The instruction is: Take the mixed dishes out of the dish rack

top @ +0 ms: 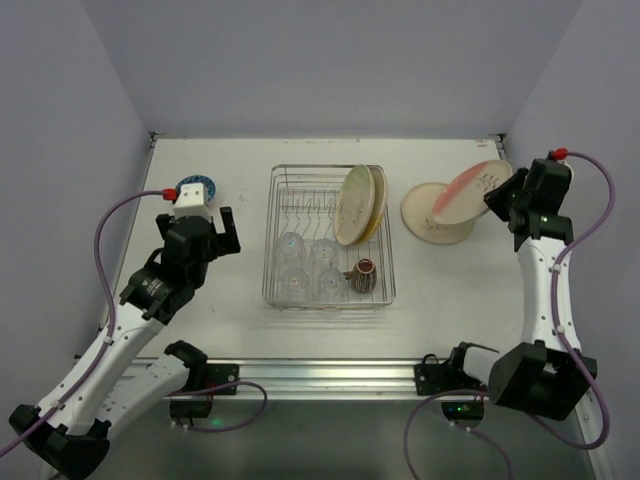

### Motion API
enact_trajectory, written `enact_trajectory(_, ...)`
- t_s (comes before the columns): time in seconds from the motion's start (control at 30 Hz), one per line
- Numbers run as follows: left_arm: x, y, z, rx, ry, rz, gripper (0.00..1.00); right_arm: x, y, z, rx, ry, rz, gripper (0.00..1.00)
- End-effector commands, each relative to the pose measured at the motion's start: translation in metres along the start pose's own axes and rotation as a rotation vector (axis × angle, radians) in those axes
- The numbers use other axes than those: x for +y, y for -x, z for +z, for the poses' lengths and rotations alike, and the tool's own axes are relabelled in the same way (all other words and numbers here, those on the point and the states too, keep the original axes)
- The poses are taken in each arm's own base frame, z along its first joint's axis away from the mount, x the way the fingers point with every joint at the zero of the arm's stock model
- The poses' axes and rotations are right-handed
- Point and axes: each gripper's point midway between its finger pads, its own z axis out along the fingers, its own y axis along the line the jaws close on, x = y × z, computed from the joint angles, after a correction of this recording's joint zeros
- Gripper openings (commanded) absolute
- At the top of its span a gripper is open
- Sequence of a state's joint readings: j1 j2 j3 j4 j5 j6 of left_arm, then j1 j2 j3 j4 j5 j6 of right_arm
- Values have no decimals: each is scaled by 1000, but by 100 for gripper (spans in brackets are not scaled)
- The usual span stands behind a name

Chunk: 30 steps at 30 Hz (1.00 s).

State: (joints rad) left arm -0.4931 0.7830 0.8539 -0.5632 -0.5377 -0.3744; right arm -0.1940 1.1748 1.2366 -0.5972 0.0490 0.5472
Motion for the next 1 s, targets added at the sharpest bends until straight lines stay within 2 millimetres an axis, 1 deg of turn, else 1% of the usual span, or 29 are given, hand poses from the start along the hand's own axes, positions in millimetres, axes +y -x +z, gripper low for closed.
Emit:
enact_trajectory(0.0, 6, 14, -2, -59, 25, -25, 100, 42, 33, 2, -108, 329, 180, 0)
enact_trajectory(0.03, 7, 15, -3, -62, 28, -27, 100, 43, 36, 5, -121, 360, 191, 0)
enact_trajectory(0.07, 8, 15, -2, -64, 36, -30, 100, 38, 35, 10, -111, 366, 221, 0)
enact_trajectory(0.1, 9, 14, -3, -62, 38, -28, 100, 33, 29, 19, -108, 371, 235, 0)
enact_trajectory(0.27, 9, 14, -3, -62, 41, -28, 100, 15, 18, 39, -111, 407, 286, 0)
enact_trajectory(0.33, 9, 13, -2, -61, 42, -28, 100, 10, 9, 46, -110, 426, 291, 0)
enact_trajectory(0.37, 9, 13, -2, -59, 41, -27, 100, 10, 6, 48, -112, 436, 286, 0)
enact_trajectory(0.4, 8, 12, -1, -56, 40, -25, 100, 11, -1, 50, -93, 458, 280, 0)
enact_trajectory(0.43, 8, 12, -1, -56, 39, -25, 100, 11, -3, 52, -87, 463, 281, 0)
enact_trajectory(0.5, 7, 11, 0, -51, 37, -22, 100, 6, -11, 61, -67, 451, 287, 0)
enact_trajectory(0.73, 7, 10, 2, -47, 43, -18, 100, -4, -19, 79, -39, 435, 284, 0)
enact_trajectory(0.87, 7, 10, 1, -51, 40, -20, 100, -10, -26, 90, -8, 408, 290, 5)
enact_trajectory(0.93, 8, 10, 1, -50, 40, -21, 100, -14, -33, 98, 17, 395, 301, 8)
enact_trajectory(0.97, 7, 10, 1, -51, 39, -21, 100, -15, -36, 100, 28, 397, 304, 11)
